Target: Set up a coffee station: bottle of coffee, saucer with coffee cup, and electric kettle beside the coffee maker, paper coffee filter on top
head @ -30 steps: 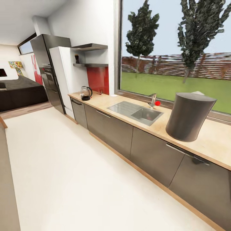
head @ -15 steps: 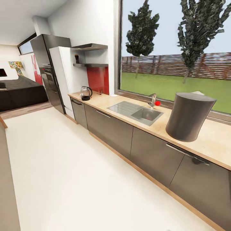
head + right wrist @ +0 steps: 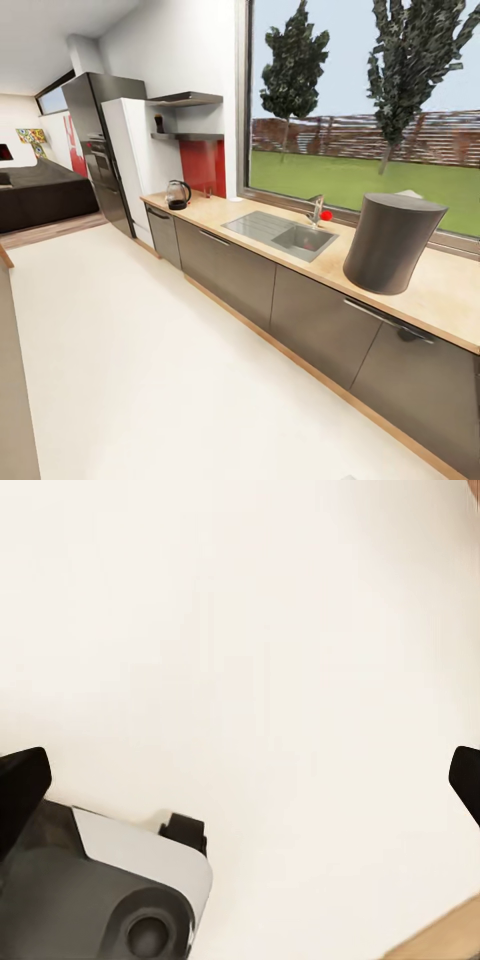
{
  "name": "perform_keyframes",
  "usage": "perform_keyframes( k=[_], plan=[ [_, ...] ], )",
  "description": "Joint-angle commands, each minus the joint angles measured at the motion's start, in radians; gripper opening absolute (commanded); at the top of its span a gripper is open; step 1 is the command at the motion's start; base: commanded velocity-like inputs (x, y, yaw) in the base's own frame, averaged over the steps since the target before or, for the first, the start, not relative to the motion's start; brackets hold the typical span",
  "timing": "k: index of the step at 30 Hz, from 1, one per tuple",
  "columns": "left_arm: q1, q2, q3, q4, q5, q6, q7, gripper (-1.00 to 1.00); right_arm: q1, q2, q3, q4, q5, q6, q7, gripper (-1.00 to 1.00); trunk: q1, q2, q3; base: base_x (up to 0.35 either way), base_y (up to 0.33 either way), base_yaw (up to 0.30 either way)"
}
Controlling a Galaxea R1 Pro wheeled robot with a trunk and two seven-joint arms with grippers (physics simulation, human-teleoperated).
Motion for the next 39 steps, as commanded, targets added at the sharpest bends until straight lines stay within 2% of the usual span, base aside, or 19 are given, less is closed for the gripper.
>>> perform_keyframes(
  k=[1, 6, 7, 26, 29, 36, 39],
  plan=[
    [0.0, 0.0, -0.002, 0.0, 0.011, -0.001, -0.006, 1.0, 0.0, -0.002, -0.008, 0.001, 0.005, -0.002, -0.003, 1.0, 0.001, -0.002, -0.001, 0.0, 0.0, -0.044],
    [0.0, 0.0, -0.002, 0.0, 0.013, -0.002, -0.006, 1.0, 0.0, -0.004, -0.008, 0.0, -0.023, -0.006, -0.002, 1.0, 0.001, -0.002, -0.001, 0.0, 0.0, -0.011],
    [0.0, 0.0, -0.002, 0.001, 0.013, -0.002, -0.006, 1.0, 0.0, -0.01, -0.008, 0.0, -0.077, -0.039, 0.004, 1.0, 0.001, -0.002, 0.001, 0.0, 0.0, -0.051],
    [0.0, 0.003, 0.004, -0.01, 0.019, 0.0, -0.005, 1.0, 0.0, -0.013, -0.013, -0.005, -0.082, -0.061, -0.006, 1.0, 0.001, -0.002, 0.032, 0.0, 0.0, -0.016],
    [0.0, 0.004, 0.004, -0.023, 0.018, 0.002, -0.004, 1.0, 0.0, -0.022, -0.014, -0.005, -0.084, -0.061, -0.006, 1.0, 0.001, -0.002, 0.037, 0.0, 0.0, 0.0],
    [0.0, 0.005, 0.003, -0.044, 0.008, 0.006, -0.008, 1.0, 0.004, -0.081, -0.013, -0.006, -0.098, -0.063, -0.007, 1.0, 0.001, -0.002, 0.048, 0.0, 0.0, 0.0],
    [0.0, 0.005, 0.002, -0.045, 0.005, 0.005, -0.002, 1.0, 0.008, -0.096, -0.013, -0.006, -0.1, -0.063, -0.008, 1.0, 0.001, -0.002, 0.053, 0.0, 0.0, 0.0]
  ],
)
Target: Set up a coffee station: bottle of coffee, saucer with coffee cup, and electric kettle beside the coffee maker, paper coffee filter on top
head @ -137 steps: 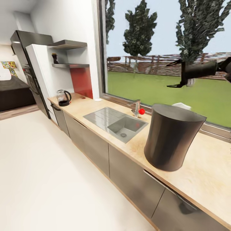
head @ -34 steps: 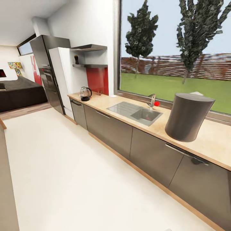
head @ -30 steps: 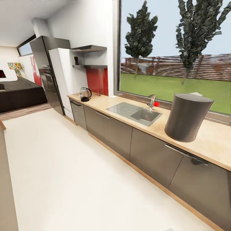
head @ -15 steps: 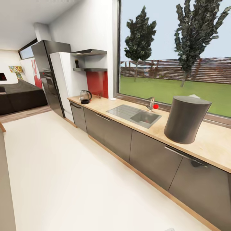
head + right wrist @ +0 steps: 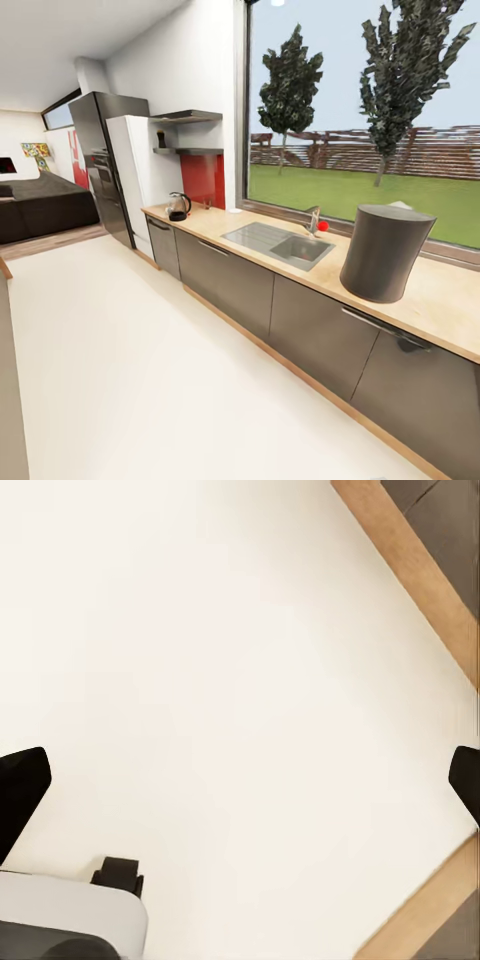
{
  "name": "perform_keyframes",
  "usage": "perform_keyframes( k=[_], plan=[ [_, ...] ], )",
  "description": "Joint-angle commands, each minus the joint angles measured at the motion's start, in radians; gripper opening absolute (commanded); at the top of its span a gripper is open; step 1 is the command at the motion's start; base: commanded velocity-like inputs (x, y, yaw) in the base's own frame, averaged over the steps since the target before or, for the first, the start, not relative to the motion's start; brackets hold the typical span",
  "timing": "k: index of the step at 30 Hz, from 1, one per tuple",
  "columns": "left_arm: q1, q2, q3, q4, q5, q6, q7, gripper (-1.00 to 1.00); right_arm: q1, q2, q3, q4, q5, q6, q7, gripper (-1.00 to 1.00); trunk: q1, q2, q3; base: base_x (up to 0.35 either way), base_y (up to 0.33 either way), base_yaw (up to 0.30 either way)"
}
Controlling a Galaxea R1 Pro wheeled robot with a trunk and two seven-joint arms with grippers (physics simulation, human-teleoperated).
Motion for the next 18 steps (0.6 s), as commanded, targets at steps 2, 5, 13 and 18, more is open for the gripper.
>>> perform_keyframes(
  k=[2, 5, 13, 18],
  plan=[
    [0.0, 0.001, -0.001, 0.0, 0.011, 0.0, -0.004, 1.0, 0.004, -0.005, -0.007, 0.0, 0.01, -0.002, -0.004, 1.0, 0.001, -0.002, 0.001, 0.0, 0.0, 0.0],
    [0.0, -0.001, -0.001, 0.0, 0.01, -0.003, 0.0, 1.0, 0.014, -0.01, -0.007, 0.0, 0.008, -0.003, -0.004, 1.0, 0.001, -0.002, 0.006, 0.026, 0.0, 0.0],
    [0.0, -0.009, -0.004, 0.049, -0.018, -0.011, 0.002, 1.0, 0.027, -0.04, -0.007, -0.011, 0.009, -0.013, -0.002, 1.0, 0.001, -0.002, 0.013, 0.291, 0.077, 0.0],
    [0.0, -0.009, -0.005, 0.067, -0.021, -0.02, 0.002, 1.0, 0.049, -0.04, -0.007, -0.058, 0.014, 0.018, 0.001, 1.0, 0.001, -0.002, 0.013, 0.339, 0.091, -0.021]
  ],
)
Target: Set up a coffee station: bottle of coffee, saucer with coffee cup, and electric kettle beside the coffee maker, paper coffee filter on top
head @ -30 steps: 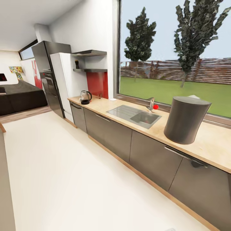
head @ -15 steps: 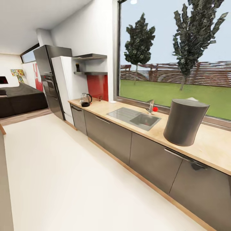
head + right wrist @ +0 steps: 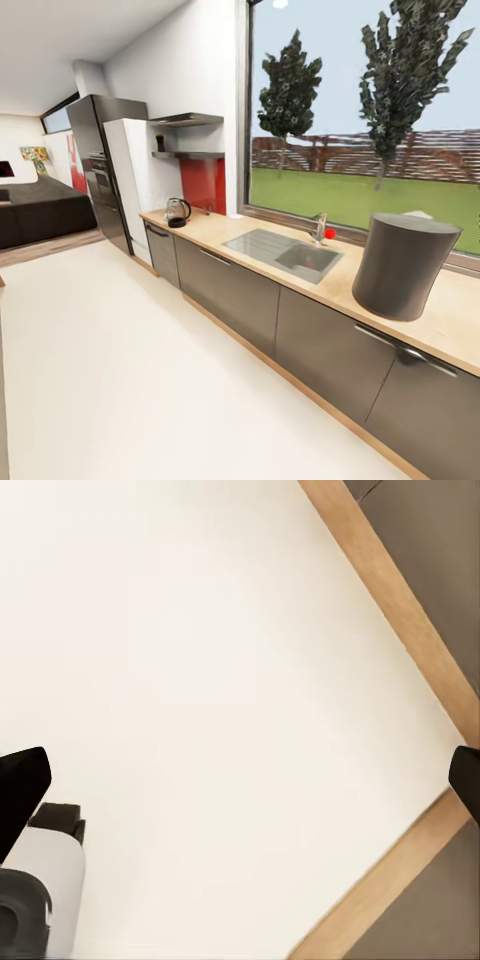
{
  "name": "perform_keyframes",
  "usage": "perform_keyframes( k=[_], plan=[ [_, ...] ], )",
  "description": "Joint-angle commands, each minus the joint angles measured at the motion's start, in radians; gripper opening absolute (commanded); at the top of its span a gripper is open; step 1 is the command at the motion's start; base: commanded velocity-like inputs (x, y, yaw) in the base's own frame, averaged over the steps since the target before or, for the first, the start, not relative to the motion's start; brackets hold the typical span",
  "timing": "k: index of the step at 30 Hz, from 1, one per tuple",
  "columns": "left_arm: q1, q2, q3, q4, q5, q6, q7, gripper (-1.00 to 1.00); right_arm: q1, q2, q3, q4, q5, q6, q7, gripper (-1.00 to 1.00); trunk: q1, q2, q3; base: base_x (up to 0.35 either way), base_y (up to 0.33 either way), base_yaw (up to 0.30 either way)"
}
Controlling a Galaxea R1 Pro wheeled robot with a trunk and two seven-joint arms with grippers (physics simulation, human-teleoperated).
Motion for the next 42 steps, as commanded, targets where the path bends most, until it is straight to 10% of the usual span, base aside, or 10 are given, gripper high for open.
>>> perform_keyframes(
  k=[1, 42],
  plan=[
    [0.0, 0.0, -0.002, -0.001, 0.011, -0.001, -0.006, 1.0, 0.001, 0.0, -0.007, -0.001, 0.011, -0.001, -0.002, 1.0, 0.001, -0.002, -0.002, 0.339, 0.086, -0.126],
    [0.0, -0.001, -0.002, 0.001, 0.011, -0.001, -0.006, 1.0, 0.044, 0.004, -0.007, -0.002, 0.011, 0.106, 0.083, 1.0, 0.001, -0.002, 0.005, 0.321, 0.151, -0.185]
  ],
)
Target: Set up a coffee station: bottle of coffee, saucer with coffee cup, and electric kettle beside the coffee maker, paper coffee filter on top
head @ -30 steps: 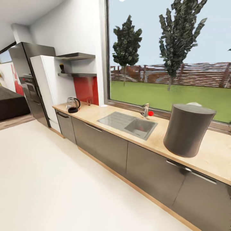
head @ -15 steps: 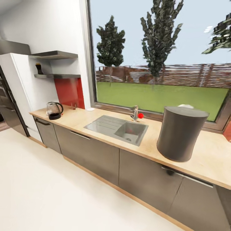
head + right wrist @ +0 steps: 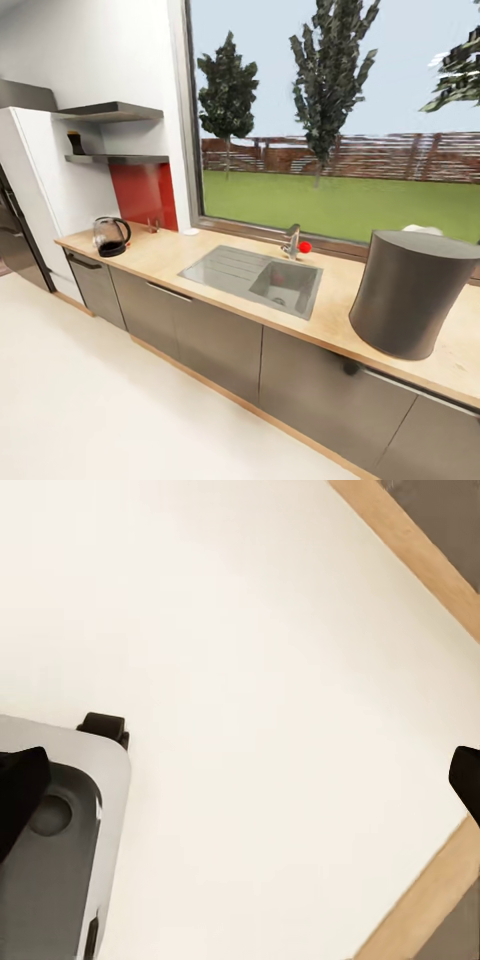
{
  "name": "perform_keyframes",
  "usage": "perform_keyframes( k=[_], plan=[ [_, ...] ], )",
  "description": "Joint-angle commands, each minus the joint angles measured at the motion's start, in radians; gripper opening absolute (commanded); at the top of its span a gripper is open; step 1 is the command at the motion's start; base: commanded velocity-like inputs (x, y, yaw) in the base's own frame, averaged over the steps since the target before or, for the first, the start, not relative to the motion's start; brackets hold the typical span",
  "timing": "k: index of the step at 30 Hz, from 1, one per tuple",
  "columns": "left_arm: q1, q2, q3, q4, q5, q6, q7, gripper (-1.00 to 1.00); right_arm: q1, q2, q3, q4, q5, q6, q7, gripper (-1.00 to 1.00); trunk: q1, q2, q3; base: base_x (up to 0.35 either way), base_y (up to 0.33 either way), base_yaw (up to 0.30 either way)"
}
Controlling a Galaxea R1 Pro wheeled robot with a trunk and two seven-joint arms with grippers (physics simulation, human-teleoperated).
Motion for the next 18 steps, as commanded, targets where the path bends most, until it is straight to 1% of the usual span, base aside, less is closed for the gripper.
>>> perform_keyframes(
  k=[1, 10, 18],
  plan=[
    [0.0, 0.0, -0.002, -0.001, 0.01, -0.001, -0.006, 1.0, -0.001, 0.001, -0.008, -0.003, 0.007, -0.005, 0.005, 1.0, 0.001, -0.002, -0.002, 0.273, 0.243, -0.174],
    [0.0, 0.0, -0.002, -0.001, 0.008, -0.002, -0.006, 1.0, -0.001, -0.001, -0.009, -0.002, 0.007, -0.009, 0.005, 1.0, 0.001, -0.002, 0.002, 0.244, 0.263, -0.293],
    [0.0, 0.0, -0.003, -0.001, 0.007, -0.008, -0.006, 1.0, -0.001, -0.002, -0.009, -0.002, 0.007, -0.011, 0.005, 1.0, 0.001, -0.002, 0.007, 0.178, 0.296, -0.299]
  ],
)
